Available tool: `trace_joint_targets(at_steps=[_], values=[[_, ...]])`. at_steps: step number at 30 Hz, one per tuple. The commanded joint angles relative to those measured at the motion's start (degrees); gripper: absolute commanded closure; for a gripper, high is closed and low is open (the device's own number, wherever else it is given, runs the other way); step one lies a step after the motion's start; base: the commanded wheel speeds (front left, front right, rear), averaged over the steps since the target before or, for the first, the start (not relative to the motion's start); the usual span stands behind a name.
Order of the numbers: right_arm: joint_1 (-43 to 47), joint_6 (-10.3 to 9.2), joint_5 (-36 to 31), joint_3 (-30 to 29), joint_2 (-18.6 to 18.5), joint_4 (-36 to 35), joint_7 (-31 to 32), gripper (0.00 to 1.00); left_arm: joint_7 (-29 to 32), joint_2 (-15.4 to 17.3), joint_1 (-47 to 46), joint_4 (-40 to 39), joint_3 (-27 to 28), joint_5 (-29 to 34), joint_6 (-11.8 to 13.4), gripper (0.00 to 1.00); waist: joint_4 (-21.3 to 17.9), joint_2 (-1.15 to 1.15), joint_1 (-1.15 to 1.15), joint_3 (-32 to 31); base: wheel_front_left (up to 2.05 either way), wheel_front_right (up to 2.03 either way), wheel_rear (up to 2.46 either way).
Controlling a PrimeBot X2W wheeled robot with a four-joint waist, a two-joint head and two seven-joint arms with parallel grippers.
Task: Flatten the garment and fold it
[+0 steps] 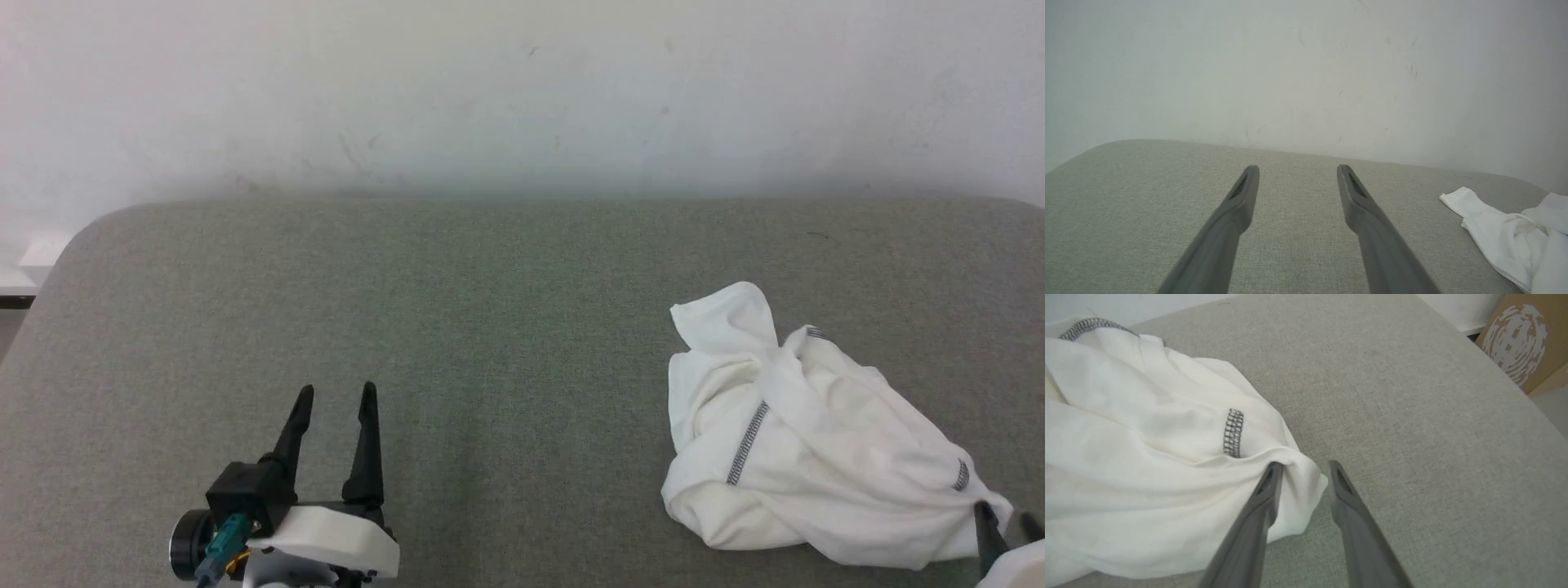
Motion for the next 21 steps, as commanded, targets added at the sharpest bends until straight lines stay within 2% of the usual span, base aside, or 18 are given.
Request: trace_joint_targets(at_steps=[1,5,8,11,14,17,21], values=[[-0.3,-0.05,-0.1,-0.3,0.1,-0.5,-0.8,0.00,-0.3,-0.1,0.1,0.0,0.3,0.5,-0.5,0.00,-0.1,0.00,0.00,0.0,0.00,0.00,0.00],[-1.8,-0.05,0.8,-1.6,0.5,-3.1,-5.4,0.00,-0.3,-0.3,0.4,-0.1,0.8,0.7,-0.5,0.00,-0.5,0.00,0.00,-0.2,0.00,0.00,0.00],[-3.5,-0.05,1.4,0.9,0.6,-5.9,-6.1,0.00,-0.3,-0.4,0.5,-0.1,0.9,0.9,-0.7,0.00,-0.7,0.00,0.00,-0.4,0.00,0.00,0.00],[-5.5,-0.05,1.4,7.2,0.1,-8.3,-2.0,0.00,-0.3,-0.5,0.4,-0.1,1.0,1.0,-0.8,0.00,-0.8,0.00,0.00,-0.5,0.00,0.00,0.00],[-8.7,-0.05,2.9,15.5,-3.1,-8.4,4.2,0.00,-0.3,-0.7,0.1,0.0,1.0,1.1,-0.9,0.00,-0.7,0.00,0.00,-0.3,0.00,0.00,0.00],[-12.7,-0.05,5.5,23.0,-6.7,-6.1,9.6,0.00,-0.3,-0.8,-0.2,0.1,0.8,1.2,-1.1,0.00,-0.5,0.00,0.00,0.0,0.00,0.00,0.00],[-17.5,-0.05,8.6,29.4,-9.6,-0.4,13.8,0.00,-0.3,-0.9,-0.6,0.3,0.6,1.1,-1.3,0.00,0.0,0.00,0.00,0.4,0.00,0.00,0.00]])
